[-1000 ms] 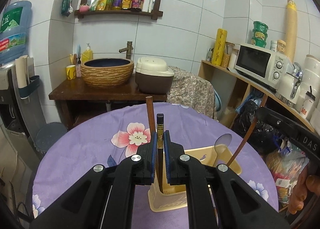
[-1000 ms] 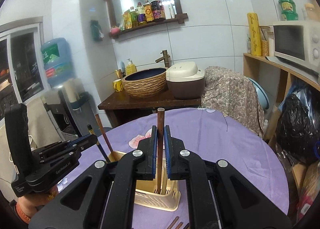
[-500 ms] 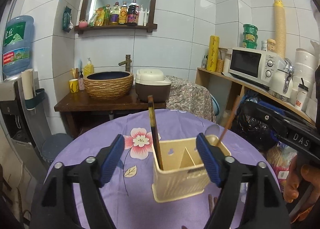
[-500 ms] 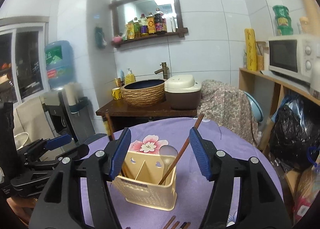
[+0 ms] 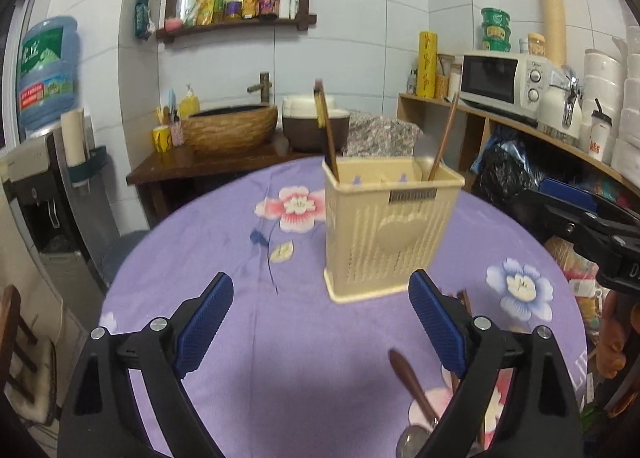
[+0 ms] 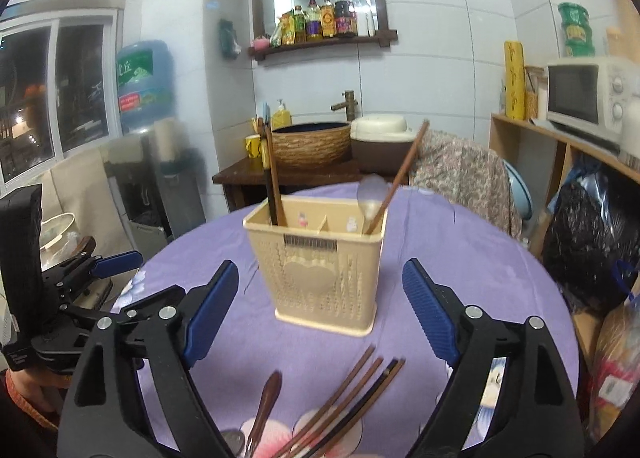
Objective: Organize utensils
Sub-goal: 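Open both tools and move them back over the remaining utensils, then grasp the metal spoon by its bowl with the left tool and lift it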
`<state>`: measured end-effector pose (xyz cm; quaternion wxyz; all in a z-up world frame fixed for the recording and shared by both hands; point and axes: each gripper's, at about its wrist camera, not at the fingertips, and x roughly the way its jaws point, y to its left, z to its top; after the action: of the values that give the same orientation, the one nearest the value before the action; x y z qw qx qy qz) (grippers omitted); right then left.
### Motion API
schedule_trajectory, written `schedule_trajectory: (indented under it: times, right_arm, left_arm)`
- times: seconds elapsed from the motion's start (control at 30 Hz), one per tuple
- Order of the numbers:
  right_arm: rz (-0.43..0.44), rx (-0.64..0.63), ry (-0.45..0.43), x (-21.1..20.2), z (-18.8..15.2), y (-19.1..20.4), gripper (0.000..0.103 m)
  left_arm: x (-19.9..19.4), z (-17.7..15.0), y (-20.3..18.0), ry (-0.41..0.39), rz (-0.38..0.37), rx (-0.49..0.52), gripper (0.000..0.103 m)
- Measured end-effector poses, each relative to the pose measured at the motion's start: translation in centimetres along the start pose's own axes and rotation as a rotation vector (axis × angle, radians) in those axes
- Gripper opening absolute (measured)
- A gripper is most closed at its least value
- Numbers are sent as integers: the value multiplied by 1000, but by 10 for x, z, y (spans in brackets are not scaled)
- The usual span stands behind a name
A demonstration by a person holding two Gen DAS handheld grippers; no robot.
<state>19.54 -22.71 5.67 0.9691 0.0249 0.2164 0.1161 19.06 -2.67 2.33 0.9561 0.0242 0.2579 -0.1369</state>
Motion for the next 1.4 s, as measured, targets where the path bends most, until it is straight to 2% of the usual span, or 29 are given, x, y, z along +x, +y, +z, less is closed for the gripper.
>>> schedule_trajectory:
  times: [0.23,0.6,0.8,0.87,1.03,1.27,1.4]
  right_arm:
    - [-23,13,93,3,-45,0,84]
    - [-129,-7,124,-19,-98,7,84]
    - [-150,33,135,-33,-116,0,84]
    - [-161,42,133,-38,-120,-2,84]
    - [-173,69,128,-48,-126,-8,84]
    - [-179,88,133,-52,-128,-14,84]
    - [-175,91,131,-53,-129,-14,84]
  left_arm:
    - [1,-40,2,91,-8,-18,89]
    - [-20,-79,-10,121,18,-20,88]
    - [-29,-93,-20,136,14,-15,76]
    - [-31,-99,-23,147,2,-20,66]
    - [-32,-116,-31,193,-30,-22,53]
    - [-30,-123,-53,222,-64,32,43]
    - [-24,-125,-66,240,-48,82,38]
